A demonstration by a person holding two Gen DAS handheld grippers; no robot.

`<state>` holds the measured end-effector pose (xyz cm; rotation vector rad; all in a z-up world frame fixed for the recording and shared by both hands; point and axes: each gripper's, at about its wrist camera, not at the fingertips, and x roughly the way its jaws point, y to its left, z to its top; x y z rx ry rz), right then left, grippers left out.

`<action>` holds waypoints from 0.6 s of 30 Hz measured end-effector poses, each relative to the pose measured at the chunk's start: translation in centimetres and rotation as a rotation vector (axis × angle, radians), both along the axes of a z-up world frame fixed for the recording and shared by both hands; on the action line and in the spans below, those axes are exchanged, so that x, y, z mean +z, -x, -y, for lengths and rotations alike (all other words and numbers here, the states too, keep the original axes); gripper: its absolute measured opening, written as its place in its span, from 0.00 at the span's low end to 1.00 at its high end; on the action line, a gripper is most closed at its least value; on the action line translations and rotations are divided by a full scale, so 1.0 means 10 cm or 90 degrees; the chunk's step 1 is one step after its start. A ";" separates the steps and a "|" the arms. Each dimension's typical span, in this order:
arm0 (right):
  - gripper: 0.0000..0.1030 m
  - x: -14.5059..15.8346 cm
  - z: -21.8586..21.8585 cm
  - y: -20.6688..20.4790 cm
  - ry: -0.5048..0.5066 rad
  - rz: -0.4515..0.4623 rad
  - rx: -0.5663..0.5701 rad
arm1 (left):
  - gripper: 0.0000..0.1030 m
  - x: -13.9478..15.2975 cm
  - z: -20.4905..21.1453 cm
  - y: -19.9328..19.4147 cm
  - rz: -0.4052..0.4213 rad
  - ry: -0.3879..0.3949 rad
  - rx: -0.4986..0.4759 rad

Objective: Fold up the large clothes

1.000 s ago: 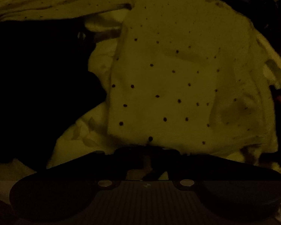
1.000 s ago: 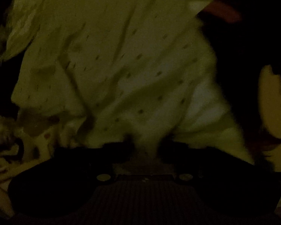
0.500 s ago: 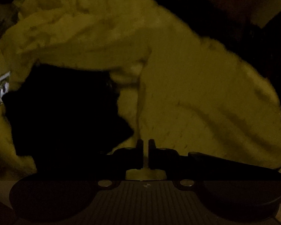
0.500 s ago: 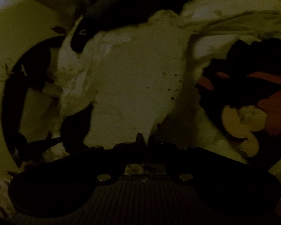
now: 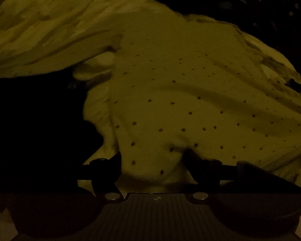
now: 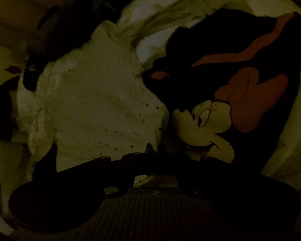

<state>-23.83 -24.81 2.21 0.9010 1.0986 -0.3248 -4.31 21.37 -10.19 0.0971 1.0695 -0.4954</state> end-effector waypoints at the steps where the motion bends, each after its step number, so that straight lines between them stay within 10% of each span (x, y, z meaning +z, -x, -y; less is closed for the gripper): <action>1: 0.06 -0.03 -0.03 -0.02 0.000 -0.004 0.008 | 0.96 -0.01 0.05 -0.04 0.001 0.002 -0.006; 7: 0.06 0.09 -0.09 -0.02 -0.003 -0.010 0.033 | 0.46 0.20 0.06 -0.06 -0.081 0.031 -0.016; 14: 0.06 0.40 -0.15 -0.05 -0.096 0.060 0.083 | 0.44 1.24 -0.47 0.00 -0.010 0.104 -0.010; 18: 0.06 0.31 -0.27 -0.10 -0.071 0.013 0.143 | 0.54 0.85 -0.57 -0.13 -0.064 0.011 0.037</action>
